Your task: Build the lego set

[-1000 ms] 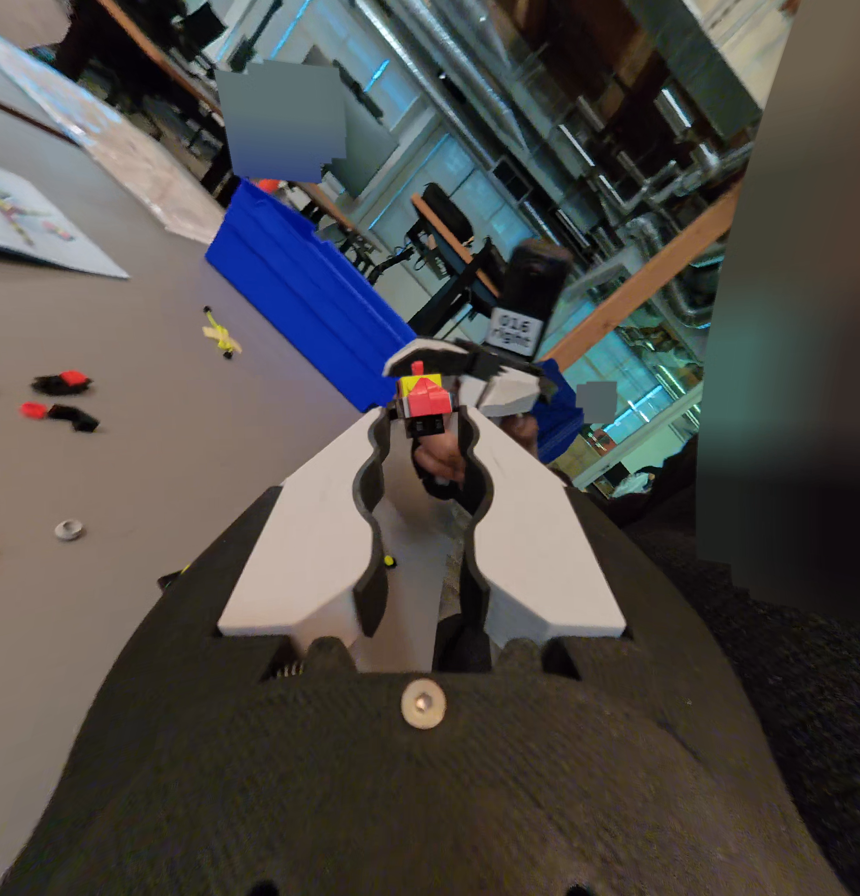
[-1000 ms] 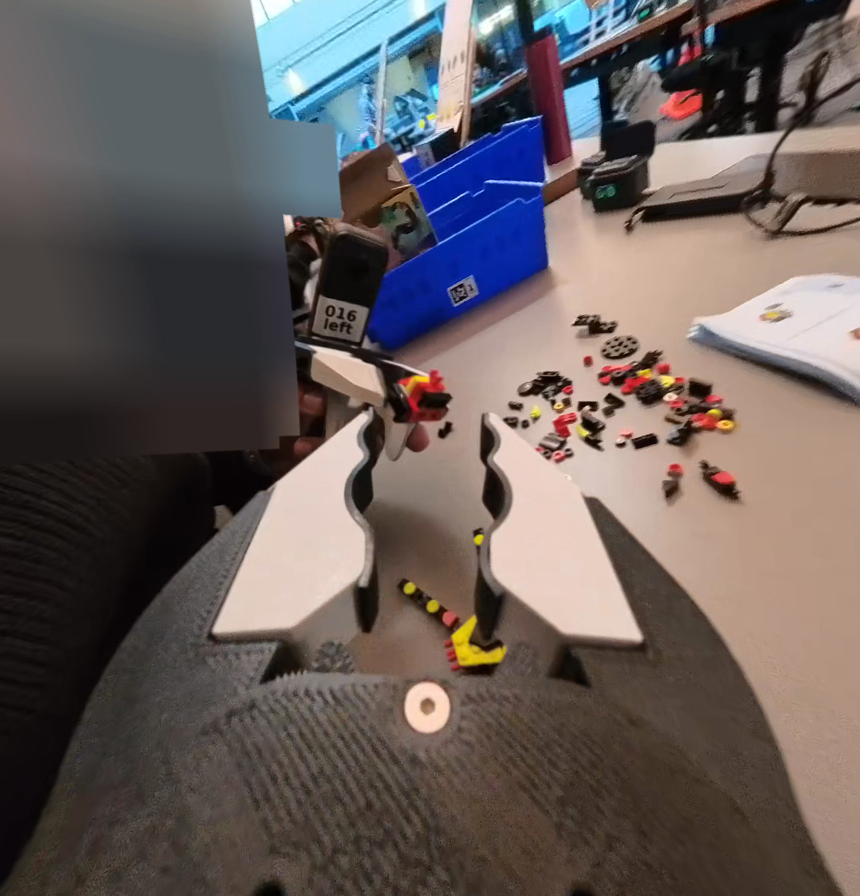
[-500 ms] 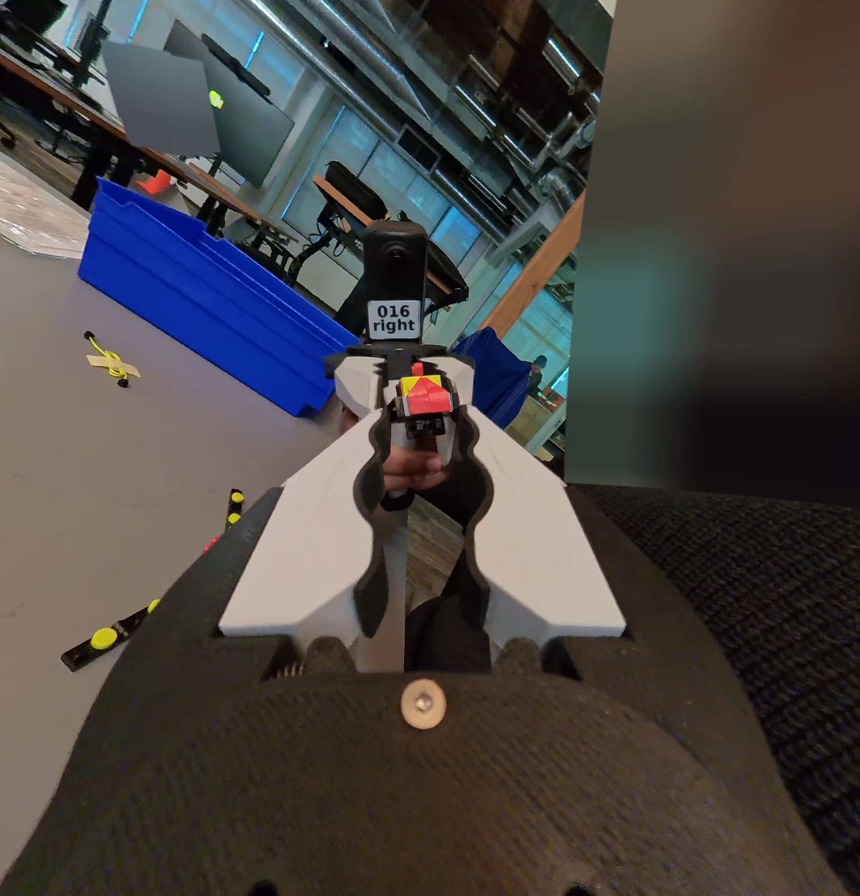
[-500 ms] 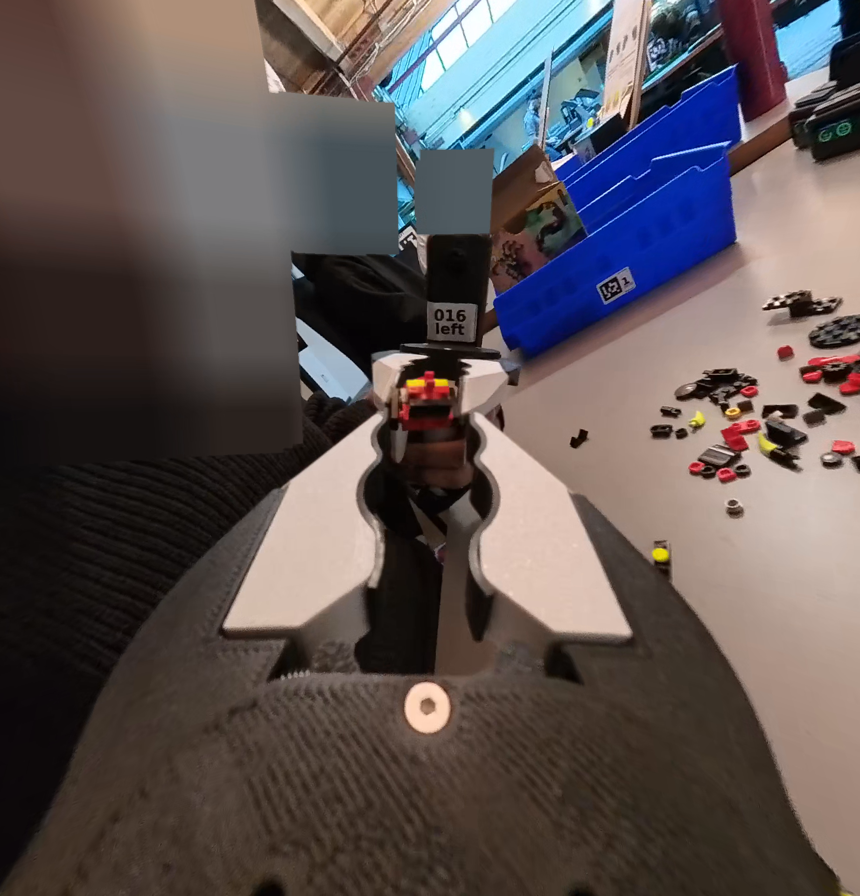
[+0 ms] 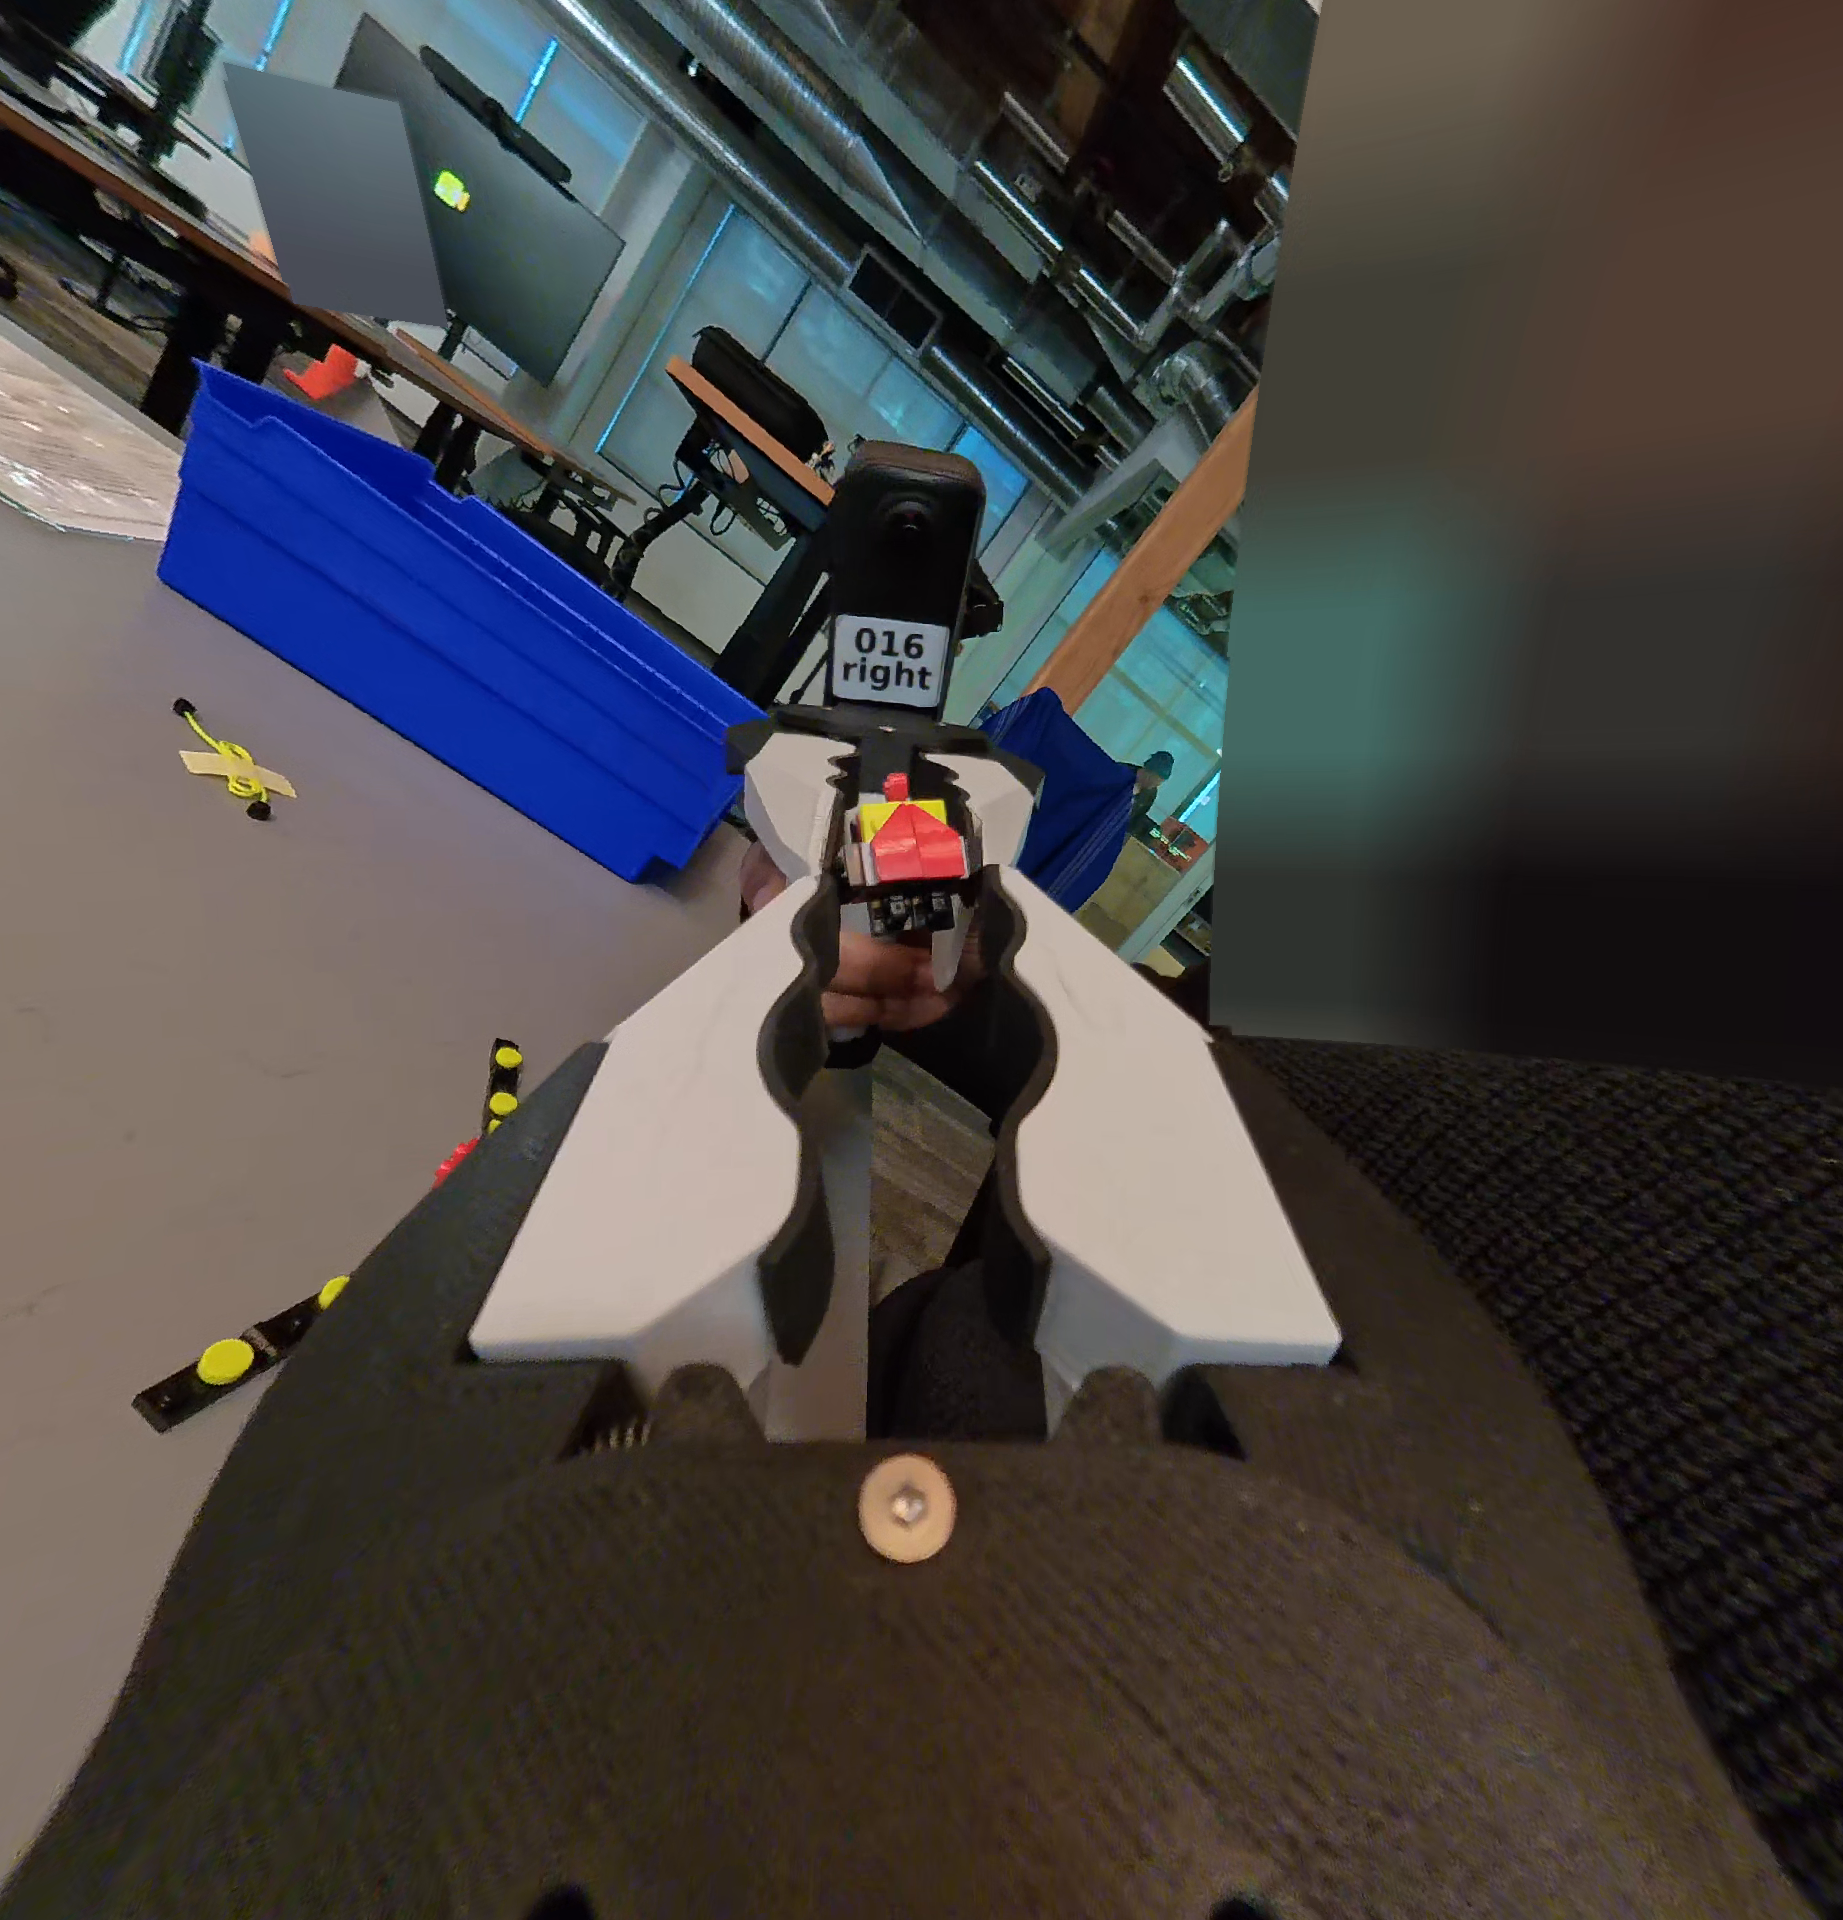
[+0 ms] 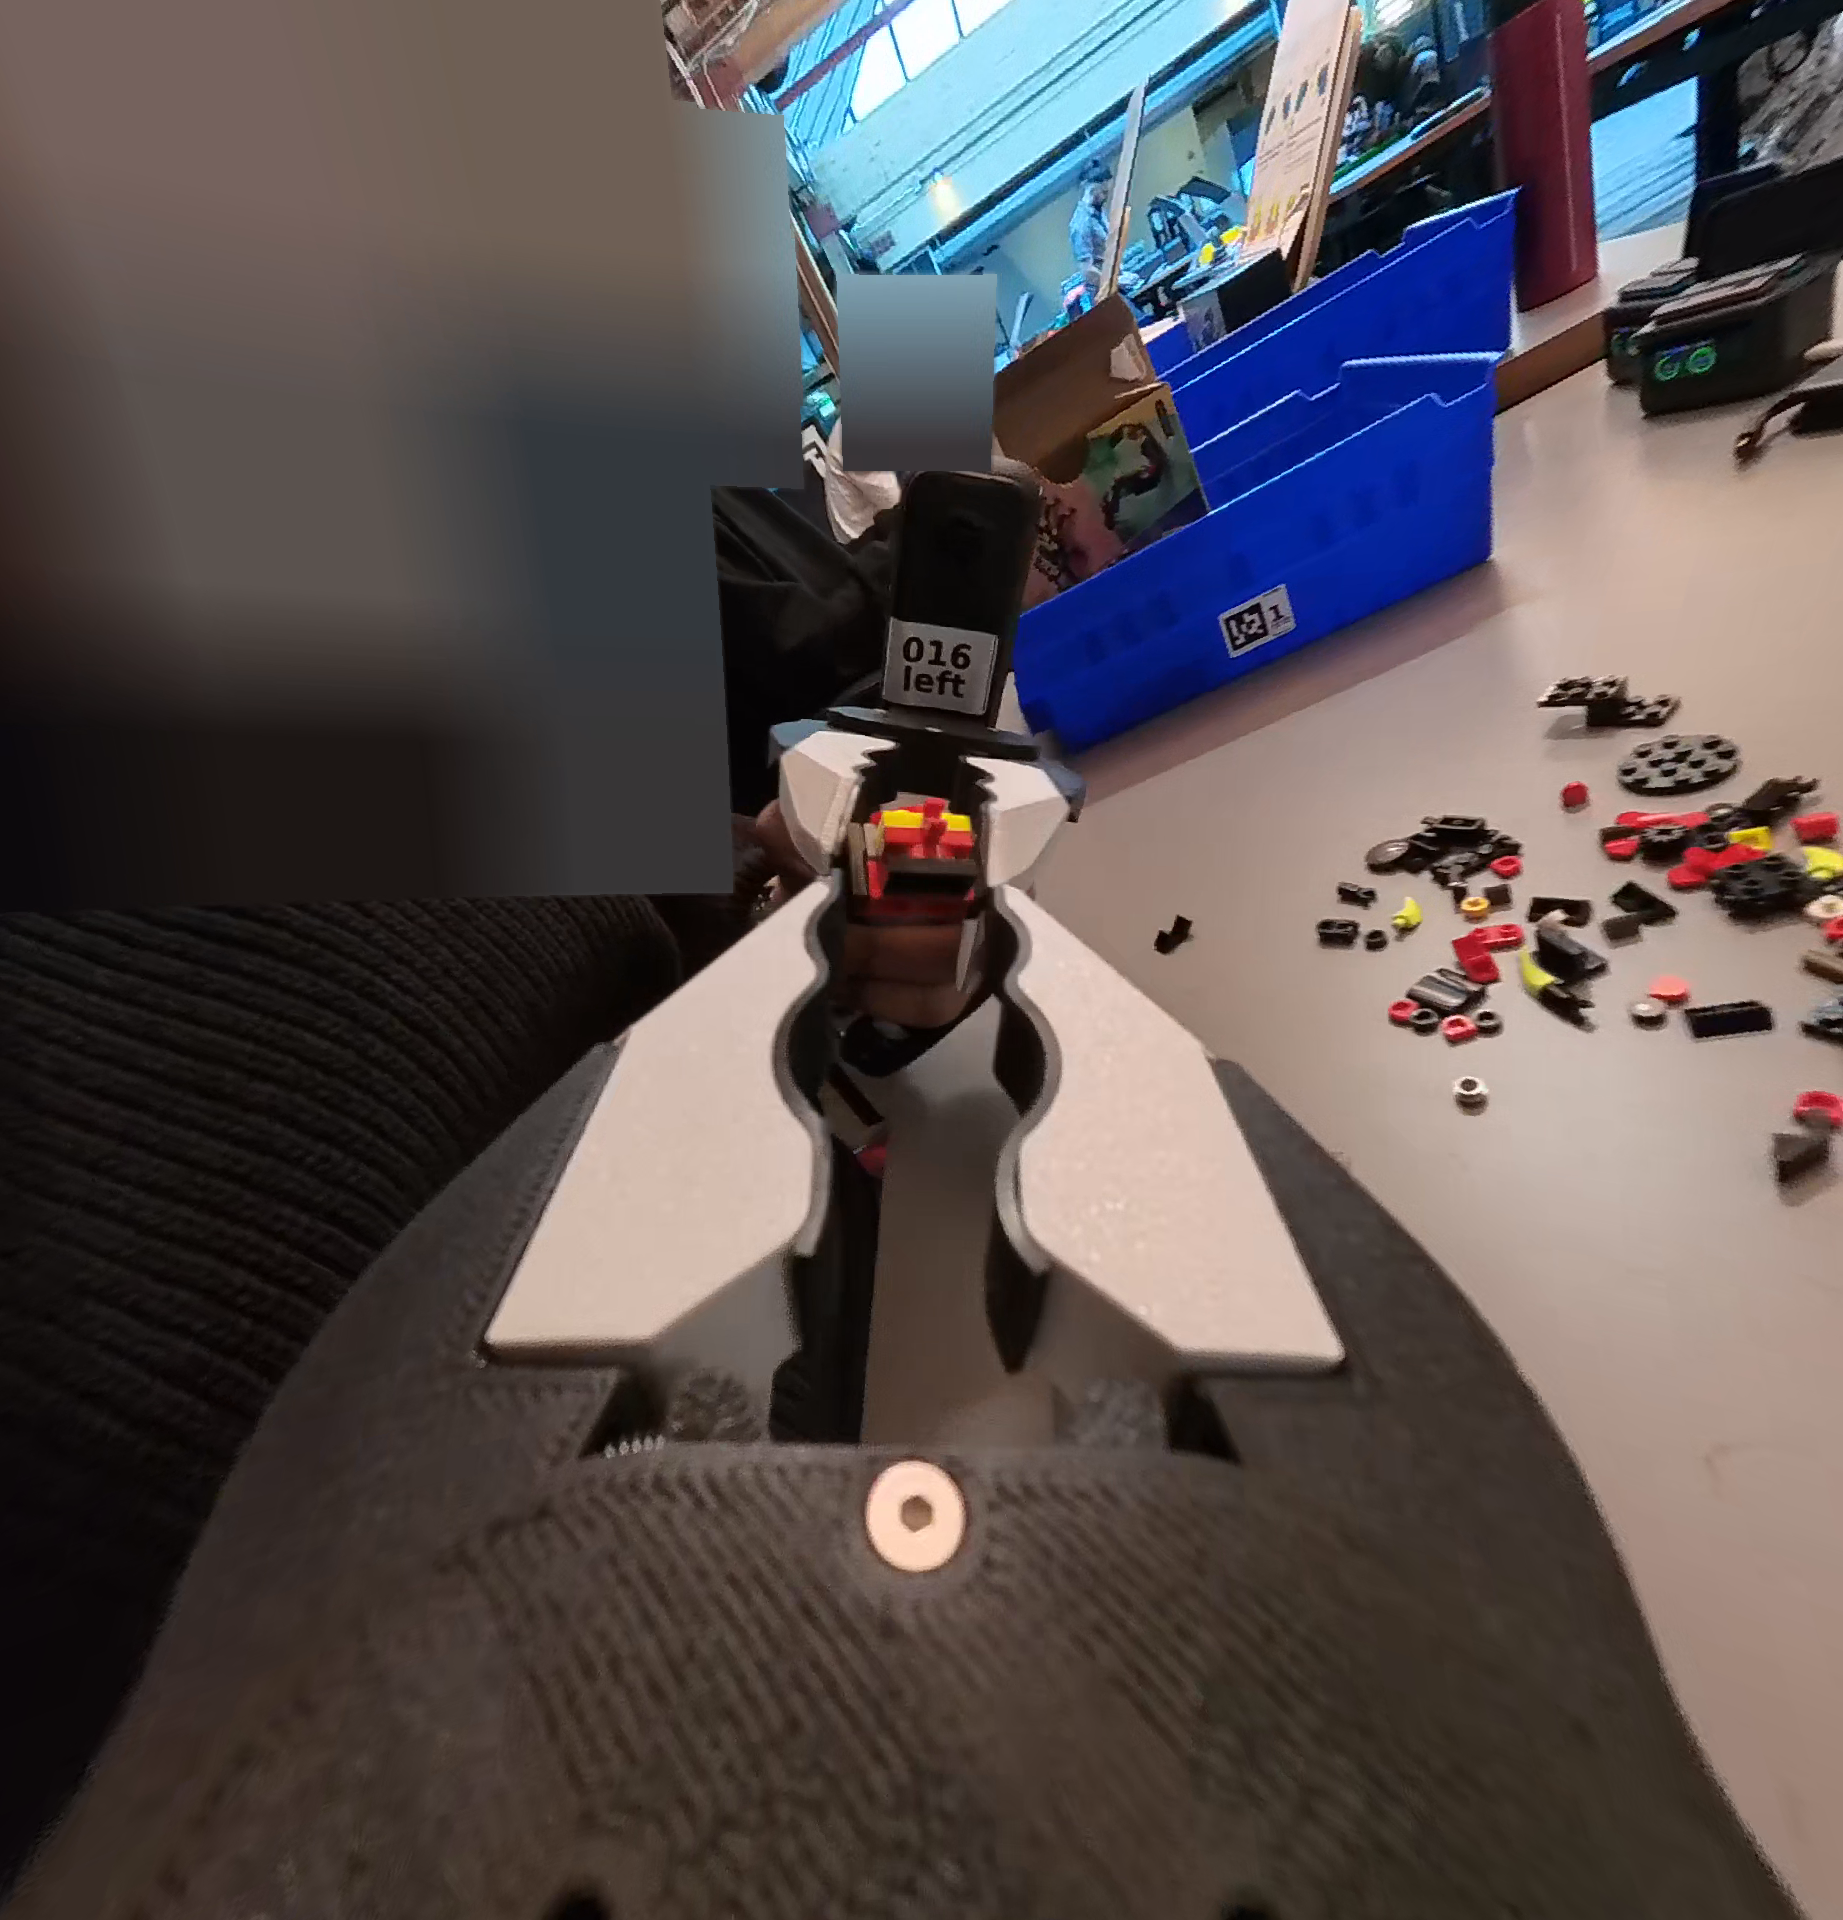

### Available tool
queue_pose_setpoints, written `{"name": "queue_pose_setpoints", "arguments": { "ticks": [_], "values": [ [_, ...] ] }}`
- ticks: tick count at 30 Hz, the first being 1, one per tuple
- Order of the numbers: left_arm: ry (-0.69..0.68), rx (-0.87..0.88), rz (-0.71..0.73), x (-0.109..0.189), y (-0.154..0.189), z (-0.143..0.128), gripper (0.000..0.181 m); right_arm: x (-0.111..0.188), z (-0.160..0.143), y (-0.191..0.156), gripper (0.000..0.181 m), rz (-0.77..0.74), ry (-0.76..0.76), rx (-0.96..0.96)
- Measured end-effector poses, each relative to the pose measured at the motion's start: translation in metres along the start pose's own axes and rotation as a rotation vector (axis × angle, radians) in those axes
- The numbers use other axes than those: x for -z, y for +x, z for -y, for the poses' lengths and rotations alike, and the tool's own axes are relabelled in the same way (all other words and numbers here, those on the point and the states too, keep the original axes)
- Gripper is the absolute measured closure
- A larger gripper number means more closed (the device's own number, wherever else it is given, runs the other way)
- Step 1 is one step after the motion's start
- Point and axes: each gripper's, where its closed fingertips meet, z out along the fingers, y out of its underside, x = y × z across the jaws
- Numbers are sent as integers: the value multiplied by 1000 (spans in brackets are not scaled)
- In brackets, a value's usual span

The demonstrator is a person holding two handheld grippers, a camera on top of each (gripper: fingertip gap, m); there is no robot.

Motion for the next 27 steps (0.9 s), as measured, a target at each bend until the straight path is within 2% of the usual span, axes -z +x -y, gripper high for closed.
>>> {"name": "queue_pose_setpoints", "arguments": {
  "ticks": [5, 10, 14, 20, 27],
  "values": [
    [-16, 29, 56, -1, -10, -1, 156, 3, 1, 8, 157, -54, 1, 33],
    [-69, -57, 114, 1, -15, -5, 145, 10, 6, 10, 157, -67, 18, 48],
    [-90, -109, 142, 3, -17, -6, 140, 12, -2, 13, 157, -107, -44, 130],
    [-183, -189, 127, 1, -12, -19, 140, 11, -18, 14, 157, -171, -171, 314],
    [-208, -189, 130, 0, -12, -23, 147, 8, -25, 7, 156, -142, -206, 376]
  ]
}}
